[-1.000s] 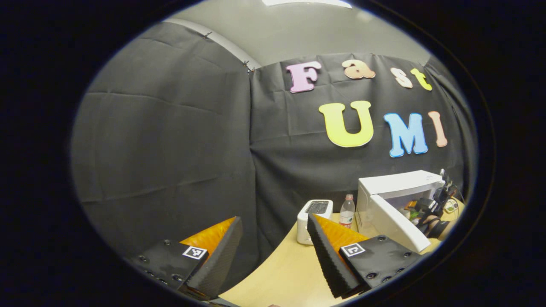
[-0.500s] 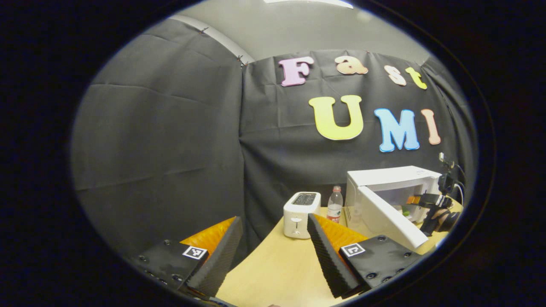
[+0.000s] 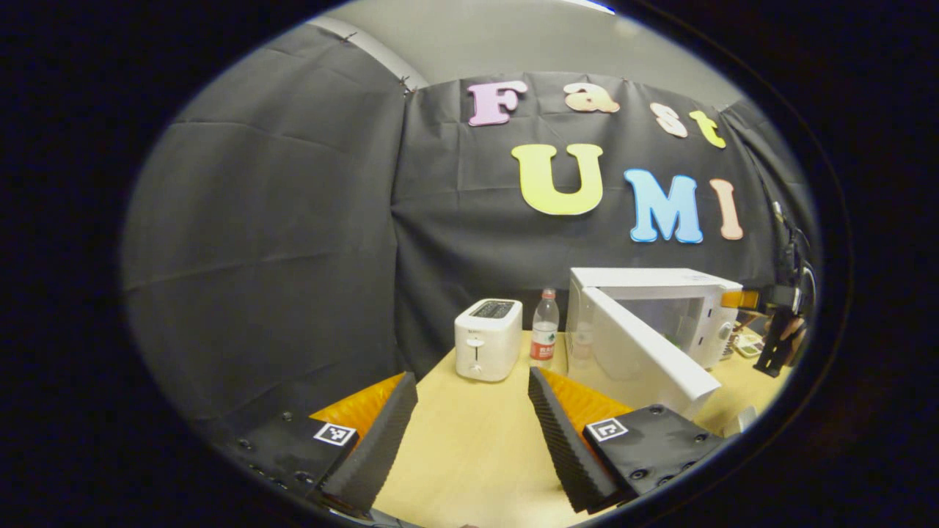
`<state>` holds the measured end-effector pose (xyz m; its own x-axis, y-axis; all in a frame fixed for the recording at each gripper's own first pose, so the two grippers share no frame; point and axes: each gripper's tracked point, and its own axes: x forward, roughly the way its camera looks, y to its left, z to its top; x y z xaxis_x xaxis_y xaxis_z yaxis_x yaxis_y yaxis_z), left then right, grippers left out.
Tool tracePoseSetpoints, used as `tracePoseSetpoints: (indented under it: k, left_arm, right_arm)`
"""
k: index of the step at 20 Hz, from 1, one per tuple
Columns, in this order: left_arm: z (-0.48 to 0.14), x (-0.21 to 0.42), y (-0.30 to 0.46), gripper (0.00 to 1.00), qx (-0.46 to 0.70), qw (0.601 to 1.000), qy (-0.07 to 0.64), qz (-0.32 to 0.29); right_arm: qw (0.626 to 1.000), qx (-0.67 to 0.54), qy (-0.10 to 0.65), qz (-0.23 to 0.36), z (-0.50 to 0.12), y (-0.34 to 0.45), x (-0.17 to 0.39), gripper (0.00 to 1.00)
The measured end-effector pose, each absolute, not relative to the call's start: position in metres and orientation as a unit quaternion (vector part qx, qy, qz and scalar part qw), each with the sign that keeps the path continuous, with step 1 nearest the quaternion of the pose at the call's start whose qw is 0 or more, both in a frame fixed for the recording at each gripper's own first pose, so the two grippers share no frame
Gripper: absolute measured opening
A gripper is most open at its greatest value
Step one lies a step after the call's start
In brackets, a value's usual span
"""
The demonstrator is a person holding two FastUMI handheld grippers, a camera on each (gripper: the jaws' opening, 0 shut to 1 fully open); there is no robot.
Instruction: Open the microwave oven with the left hand, put the food in, and close the microwave oven.
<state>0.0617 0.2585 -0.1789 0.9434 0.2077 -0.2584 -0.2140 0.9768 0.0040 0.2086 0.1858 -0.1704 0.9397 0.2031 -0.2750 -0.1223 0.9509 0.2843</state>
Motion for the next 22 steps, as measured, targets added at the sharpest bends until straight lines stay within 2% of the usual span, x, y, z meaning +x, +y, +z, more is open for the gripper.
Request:
tracePoseSetpoints:
  k: [3,4,5,6,9,12,14,15,17,18,20,21,22]
  left_arm:
    - [-0.193,0.062,0.244,0.99,-0.012,0.984,0.146,0.099]
    - [-0.197,0.061,0.239,0.94,-0.016,0.984,0.151,0.097]
    - [-0.203,0.060,0.234,0.86,-0.019,0.983,0.157,0.095]
    - [-0.208,0.058,0.229,0.83,-0.025,0.982,0.165,0.091]
    - [-0.216,0.056,0.218,0.60,-0.041,0.980,0.175,0.089]
    - [-0.222,0.057,0.209,0.30,-0.048,0.979,0.181,0.086]
    - [-0.225,0.055,0.192,0.09,-0.063,0.978,0.189,0.059]
    - [-0.226,0.054,0.182,0.12,-0.068,0.978,0.193,0.044]
    - [-0.229,0.057,0.167,0.05,-0.066,0.978,0.198,0.023]
    - [-0.229,0.063,0.165,0.10,-0.060,0.978,0.198,0.023]
    - [-0.225,0.061,0.156,0.08,-0.069,0.977,0.200,0.008]
    - [-0.224,0.063,0.147,0.01,-0.078,0.976,0.203,-0.002]
    - [-0.223,0.064,0.138,0.08,-0.084,0.975,0.205,-0.010]
  right_arm:
    - [0.978,0.128,0.139,0.091,-0.148,0.164,0.191,0.98]
    - [0.978,0.127,0.135,0.091,-0.141,0.158,0.185,0.98]
    - [0.979,0.126,0.133,0.093,-0.135,0.152,0.180,0.98]
    - [0.979,0.123,0.131,0.094,-0.131,0.147,0.176,0.98]
    - [0.981,0.111,0.128,0.091,-0.121,0.128,0.164,0.98]
    - [0.983,0.106,0.121,0.088,-0.111,0.115,0.155,0.98]
    - [0.983,0.105,0.120,0.090,-0.107,0.112,0.151,0.98]
    - [0.983,0.105,0.120,0.090,-0.105,0.110,0.149,0.98]
    - [0.984,0.098,0.114,0.092,-0.102,0.108,0.146,0.98]
    - [0.985,0.091,0.115,0.091,-0.104,0.106,0.145,0.98]
    - [0.985,0.086,0.119,0.090,-0.105,0.103,0.142,0.98]
    - [0.985,0.085,0.118,0.090,-0.105,0.103,0.141,0.98]
    - [0.986,0.083,0.118,0.088,-0.112,0.104,0.134,0.98]
